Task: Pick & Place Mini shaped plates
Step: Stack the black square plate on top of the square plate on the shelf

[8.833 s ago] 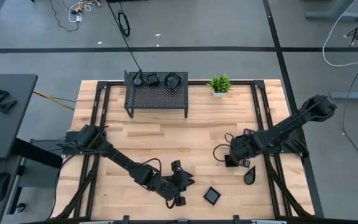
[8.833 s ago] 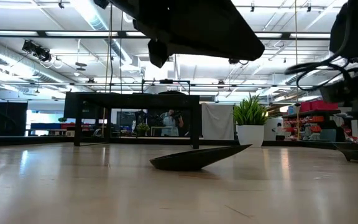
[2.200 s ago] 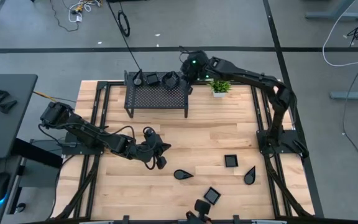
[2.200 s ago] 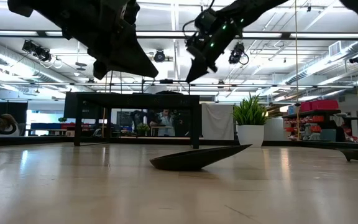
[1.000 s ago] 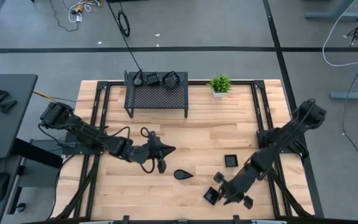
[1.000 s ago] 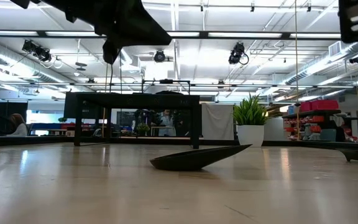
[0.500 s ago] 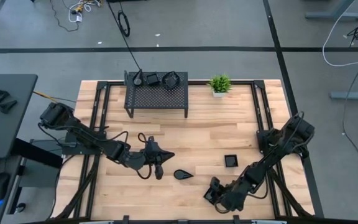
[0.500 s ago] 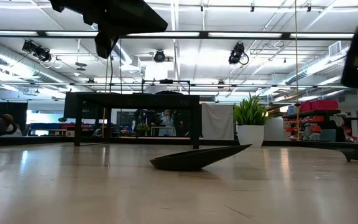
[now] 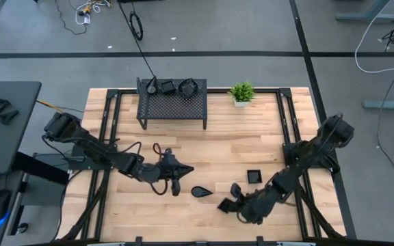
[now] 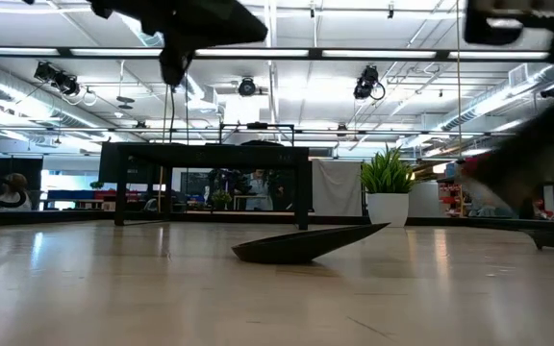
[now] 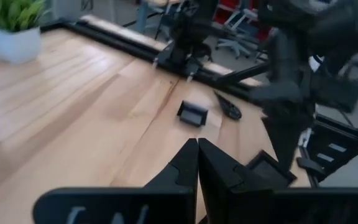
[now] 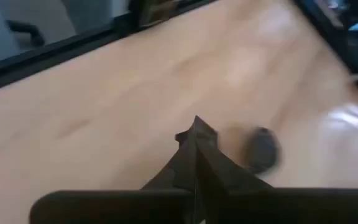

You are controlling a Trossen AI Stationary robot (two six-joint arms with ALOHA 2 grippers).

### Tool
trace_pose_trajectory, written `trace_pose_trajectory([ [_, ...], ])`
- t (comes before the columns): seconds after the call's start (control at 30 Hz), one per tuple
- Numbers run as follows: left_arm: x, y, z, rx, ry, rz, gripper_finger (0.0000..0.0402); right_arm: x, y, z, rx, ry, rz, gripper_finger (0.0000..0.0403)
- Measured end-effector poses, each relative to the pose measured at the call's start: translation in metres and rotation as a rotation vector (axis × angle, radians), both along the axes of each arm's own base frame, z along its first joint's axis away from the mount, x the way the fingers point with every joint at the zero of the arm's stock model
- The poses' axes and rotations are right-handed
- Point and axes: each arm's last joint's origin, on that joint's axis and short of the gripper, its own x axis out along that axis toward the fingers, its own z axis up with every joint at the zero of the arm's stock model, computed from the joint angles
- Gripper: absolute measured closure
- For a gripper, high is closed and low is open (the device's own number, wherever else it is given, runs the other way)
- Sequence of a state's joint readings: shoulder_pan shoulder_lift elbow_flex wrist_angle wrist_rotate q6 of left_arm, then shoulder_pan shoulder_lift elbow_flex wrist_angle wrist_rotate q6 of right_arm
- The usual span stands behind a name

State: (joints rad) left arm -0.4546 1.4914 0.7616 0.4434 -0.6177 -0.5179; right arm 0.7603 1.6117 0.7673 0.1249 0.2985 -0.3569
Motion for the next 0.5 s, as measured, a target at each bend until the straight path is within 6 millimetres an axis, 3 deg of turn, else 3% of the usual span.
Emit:
trace_pose_trajectory([
  [0.3,0.016,0.024,0.014,0.138,-0.103,-0.239,0.0374,0.013,-0.073,0.058,0.002,-0.071,-0.109,0.0399],
  [0.5,0.023,0.029,0.013,0.351,-0.093,-0.323,0.0297,0.028,-0.116,0.067,-0.030,-0.110,-0.113,0.0400],
])
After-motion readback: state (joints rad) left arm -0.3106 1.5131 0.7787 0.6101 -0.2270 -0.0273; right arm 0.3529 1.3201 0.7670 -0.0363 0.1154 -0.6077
